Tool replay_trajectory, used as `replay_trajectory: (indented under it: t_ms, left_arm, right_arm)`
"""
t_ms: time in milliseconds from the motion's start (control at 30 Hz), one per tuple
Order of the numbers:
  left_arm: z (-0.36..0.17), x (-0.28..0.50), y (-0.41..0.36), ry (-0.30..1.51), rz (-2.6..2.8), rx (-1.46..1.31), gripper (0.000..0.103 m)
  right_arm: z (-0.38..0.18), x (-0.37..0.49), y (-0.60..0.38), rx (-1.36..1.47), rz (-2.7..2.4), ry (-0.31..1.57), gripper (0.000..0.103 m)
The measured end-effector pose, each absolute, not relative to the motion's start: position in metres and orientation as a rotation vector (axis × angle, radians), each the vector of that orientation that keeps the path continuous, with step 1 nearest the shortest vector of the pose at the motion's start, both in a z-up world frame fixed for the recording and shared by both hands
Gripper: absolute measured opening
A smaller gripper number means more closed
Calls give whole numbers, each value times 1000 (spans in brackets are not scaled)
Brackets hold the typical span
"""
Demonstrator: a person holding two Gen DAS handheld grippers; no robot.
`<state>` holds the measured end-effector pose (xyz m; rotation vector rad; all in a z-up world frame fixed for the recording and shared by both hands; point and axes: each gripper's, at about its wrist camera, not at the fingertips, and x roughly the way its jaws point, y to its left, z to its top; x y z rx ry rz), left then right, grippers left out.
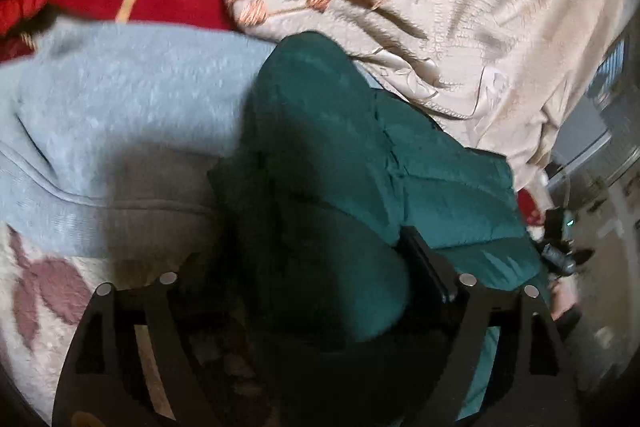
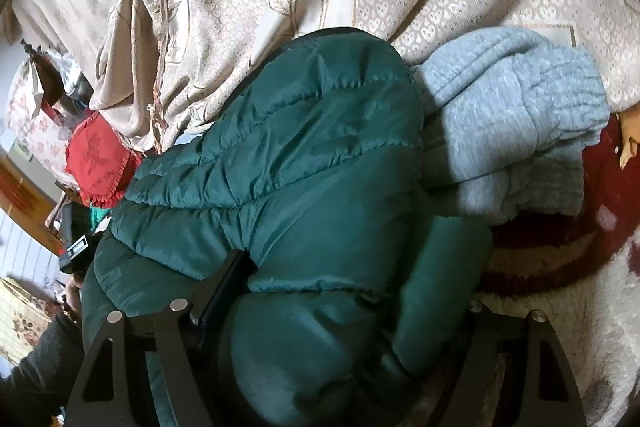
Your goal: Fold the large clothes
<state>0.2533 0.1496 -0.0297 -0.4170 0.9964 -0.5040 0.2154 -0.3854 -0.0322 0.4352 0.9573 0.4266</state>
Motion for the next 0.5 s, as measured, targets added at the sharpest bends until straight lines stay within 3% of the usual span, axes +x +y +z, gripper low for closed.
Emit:
replay_trajectory:
  t_ms: [100, 167, 200, 233, 500]
  left_arm:
    - [-31, 256, 147, 1000, -515, -422, 83]
    - [-28, 254, 143, 987, -520, -411, 62]
    - [-23, 251, 138, 965, -525, -387, 49]
    - [-17, 248, 131, 946, -511, -338, 41]
    - [14, 226, 110, 885, -337, -219, 28]
  right_arm:
    - [-32, 216, -384, 421, 422, 957, 80]
    - [-31, 215, -385, 411, 417, 952, 79]
    - [-28, 215, -383, 393, 410, 943, 76]
    - [-25, 214, -379, 369, 408, 931, 71]
    - [14, 199, -358, 172, 321, 844, 40]
